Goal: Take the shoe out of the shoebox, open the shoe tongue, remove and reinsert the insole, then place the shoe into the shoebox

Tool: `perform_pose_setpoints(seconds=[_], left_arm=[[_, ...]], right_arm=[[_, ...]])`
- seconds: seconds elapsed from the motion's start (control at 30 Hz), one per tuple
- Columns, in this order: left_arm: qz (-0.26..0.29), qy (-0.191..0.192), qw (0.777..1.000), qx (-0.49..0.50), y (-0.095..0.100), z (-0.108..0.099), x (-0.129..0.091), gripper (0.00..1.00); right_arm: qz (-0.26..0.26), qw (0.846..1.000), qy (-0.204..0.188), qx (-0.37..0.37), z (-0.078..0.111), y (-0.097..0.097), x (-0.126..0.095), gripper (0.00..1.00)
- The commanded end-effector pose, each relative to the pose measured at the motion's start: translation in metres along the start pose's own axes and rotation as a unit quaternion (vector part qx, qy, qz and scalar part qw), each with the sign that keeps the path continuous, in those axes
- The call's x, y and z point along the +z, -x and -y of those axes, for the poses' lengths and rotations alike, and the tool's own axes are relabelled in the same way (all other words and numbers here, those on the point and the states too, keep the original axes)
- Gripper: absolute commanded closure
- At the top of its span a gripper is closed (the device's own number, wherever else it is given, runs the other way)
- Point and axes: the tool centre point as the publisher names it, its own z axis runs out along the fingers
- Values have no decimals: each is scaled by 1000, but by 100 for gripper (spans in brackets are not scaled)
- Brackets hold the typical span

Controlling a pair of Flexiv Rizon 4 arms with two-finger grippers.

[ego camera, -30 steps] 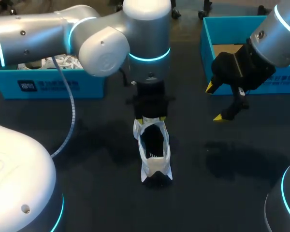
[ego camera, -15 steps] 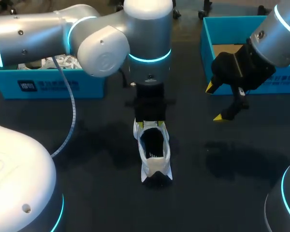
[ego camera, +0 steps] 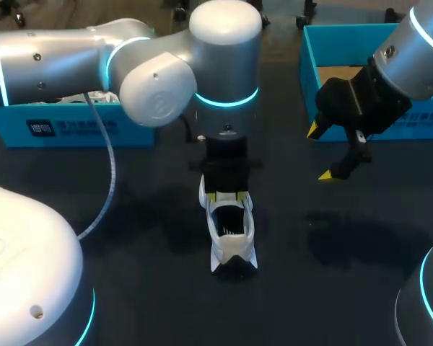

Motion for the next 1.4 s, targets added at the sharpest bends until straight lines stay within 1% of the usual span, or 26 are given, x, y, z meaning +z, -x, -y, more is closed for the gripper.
perform_pose_setpoints(seconds=[0.03,0.07,0.17,0.33,0.47,0.57,0.67,0.7,0.77,0.87,1.0,1.13,1.17,1.2,1.27,1.3,1.4], left_arm=[[2,5,1000,-1,2,5,8,52],[2,5,1000,-3,3,10,14,54],[3,7,1000,-7,4,14,19,53],[13,13,1000,-17,3,20,20,51],[21,15,999,-41,0,23,19,51],[22,23,996,-86,-2,27,13,37],[29,19,991,-127,-4,28,8,18],[37,21,987,-155,-6,28,4,8],[49,19,981,-188,-9,30,0,0],[57,16,973,-225,-15,35,-6,0],[56,29,966,-250,-24,40,-11,0],[60,32,957,-282,-39,44,-19,0],[60,32,957,-282,-39,44,-19,0],[61,38,954,-291,-46,47,-22,0],[58,48,953,-293,-52,54,-24,0],[61,39,953,-294,-56,56,-25,0],[61,39,953,-294,-56,56,-25,0]], right_arm=[[0,1000,-1,1,0,1,2,0],[0,1000,-1,1,0,1,2,0],[0,1000,-1,1,0,1,2,0],[0,1000,-1,1,0,1,2,0],[0,1000,-1,1,0,1,2,0],[0,1000,-1,1,0,1,2,0],[0,1000,-1,1,0,1,2,0],[0,1000,-1,1,0,1,2,0],[0,1000,-1,1,0,1,2,0],[0,1000,-1,1,0,1,2,0],[0,1000,-1,1,0,1,2,0],[0,1000,-1,1,0,1,2,0],[0,1000,-1,1,0,1,2,0],[0,1000,-1,1,0,1,2,0],[0,1000,-1,1,0,1,2,0],[0,1000,-1,1,0,1,2,0],[0,1000,-1,1,0,1,2,0]])
